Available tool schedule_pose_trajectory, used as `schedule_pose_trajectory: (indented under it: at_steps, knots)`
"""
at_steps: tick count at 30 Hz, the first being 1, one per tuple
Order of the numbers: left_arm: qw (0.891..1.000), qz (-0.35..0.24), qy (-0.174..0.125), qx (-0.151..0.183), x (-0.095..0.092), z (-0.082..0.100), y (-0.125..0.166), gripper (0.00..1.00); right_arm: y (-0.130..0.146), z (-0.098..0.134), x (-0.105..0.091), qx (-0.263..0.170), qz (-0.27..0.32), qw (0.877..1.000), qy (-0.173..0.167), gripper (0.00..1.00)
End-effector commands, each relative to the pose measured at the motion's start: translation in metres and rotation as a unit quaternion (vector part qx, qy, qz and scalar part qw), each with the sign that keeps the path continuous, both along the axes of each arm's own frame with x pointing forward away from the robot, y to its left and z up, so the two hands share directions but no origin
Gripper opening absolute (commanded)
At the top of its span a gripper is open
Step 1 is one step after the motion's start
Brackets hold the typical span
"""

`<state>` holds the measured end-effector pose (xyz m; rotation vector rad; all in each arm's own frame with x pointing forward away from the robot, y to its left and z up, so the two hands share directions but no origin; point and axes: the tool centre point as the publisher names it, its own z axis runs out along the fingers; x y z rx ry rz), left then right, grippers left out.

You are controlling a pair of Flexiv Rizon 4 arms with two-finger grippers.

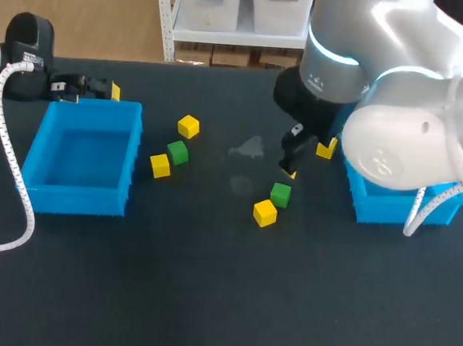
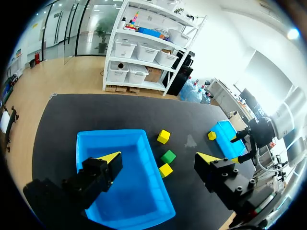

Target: Put the green cubes in the right bin and the yellow cubes in the left bin.

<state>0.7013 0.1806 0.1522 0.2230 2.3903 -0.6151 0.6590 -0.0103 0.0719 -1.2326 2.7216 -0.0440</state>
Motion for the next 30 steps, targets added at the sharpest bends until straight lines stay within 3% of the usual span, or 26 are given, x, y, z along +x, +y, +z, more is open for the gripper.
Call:
schedule_pose_trajectory:
  at_steps: [1, 11, 30]
  knots:
    - [1.000, -0.003, -0.003, -0.004, 0.000, -0.001, 0.002, 1.00, 0.005, -0.011, -0.002, -0.003, 0.023, 1.000, 0.013, 1.00]
    - [1.000, -0.003, -0.003, -0.004, 0.000, -0.001, 0.002, 1.00, 0.021, -0.038, -0.009, -0.035, 0.112, 0.993, 0.031, 1.00]
    - [1.000, -0.003, -0.003, -0.004, 0.000, -0.001, 0.002, 1.00, 0.021, -0.066, 0.009, -0.036, 0.096, 0.994, 0.044, 1.00]
